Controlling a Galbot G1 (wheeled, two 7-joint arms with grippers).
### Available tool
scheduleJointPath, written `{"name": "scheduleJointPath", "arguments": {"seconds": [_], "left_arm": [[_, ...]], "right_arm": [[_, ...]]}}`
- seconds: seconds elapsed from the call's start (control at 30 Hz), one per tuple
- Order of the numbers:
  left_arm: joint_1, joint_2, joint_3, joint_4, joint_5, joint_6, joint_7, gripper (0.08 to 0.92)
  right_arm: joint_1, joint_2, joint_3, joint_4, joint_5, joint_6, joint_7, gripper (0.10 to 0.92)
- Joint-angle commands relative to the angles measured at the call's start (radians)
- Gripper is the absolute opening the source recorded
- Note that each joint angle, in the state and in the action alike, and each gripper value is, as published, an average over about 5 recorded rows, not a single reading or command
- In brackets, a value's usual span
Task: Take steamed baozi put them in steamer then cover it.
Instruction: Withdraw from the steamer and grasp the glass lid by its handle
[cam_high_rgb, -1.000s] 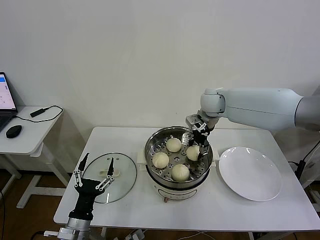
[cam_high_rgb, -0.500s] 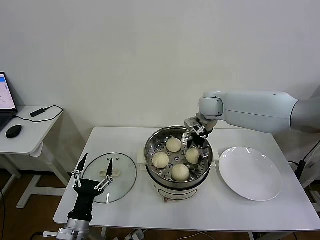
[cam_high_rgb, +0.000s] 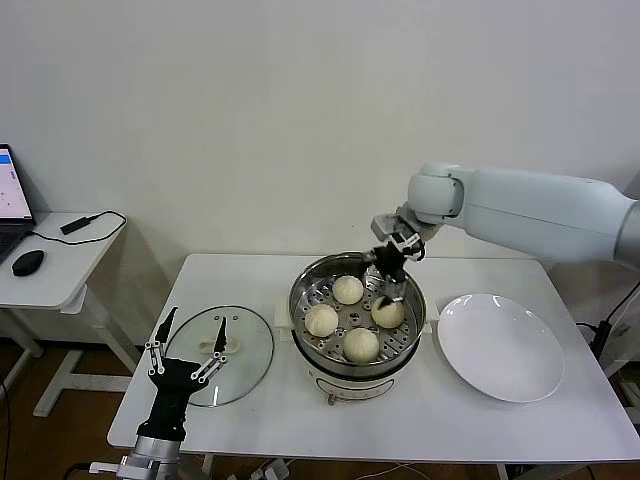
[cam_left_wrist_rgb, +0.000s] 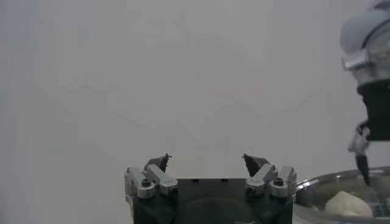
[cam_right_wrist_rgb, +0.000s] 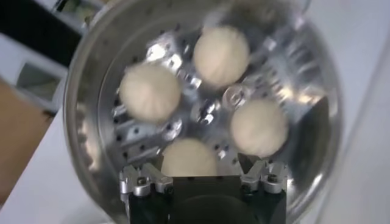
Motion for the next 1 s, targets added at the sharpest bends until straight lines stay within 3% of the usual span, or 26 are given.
{"name": "scheduleJointPath", "arguments": {"seconds": [0.03, 0.2, 0.4, 0.67, 1.0], "left_arm": [[-0.002, 0.003, 0.005, -0.005, 0.066, 0.011, -0.013, 0.823], [-0.009, 0.005, 0.005, -0.003, 0.124, 0.021, -0.027, 0.823], [-0.025, 0.009, -0.012, 0.021, 0.234, 0.022, -0.052, 0.823], [-0.032, 0.021, -0.029, 0.031, 0.301, 0.05, -0.044, 0.823], [-0.066, 0.007, -0.089, 0.123, 0.614, 0.114, -0.025, 0.823]], "right_arm": [[-0.148, -0.167, 0.291, 0.131, 0.311, 0.07, 0.964, 0.823], [-0.363, -0.234, 0.546, 0.144, 0.308, 0.162, 1.208, 0.823], [-0.682, -0.334, 0.873, 0.196, 0.197, 0.259, 1.296, 0.823], [-1.336, -0.358, 1.504, 0.241, 0.062, 0.382, 1.266, 0.823], [-1.875, -0.138, 1.951, 0.286, -0.099, 0.41, 1.206, 0.823]]}}
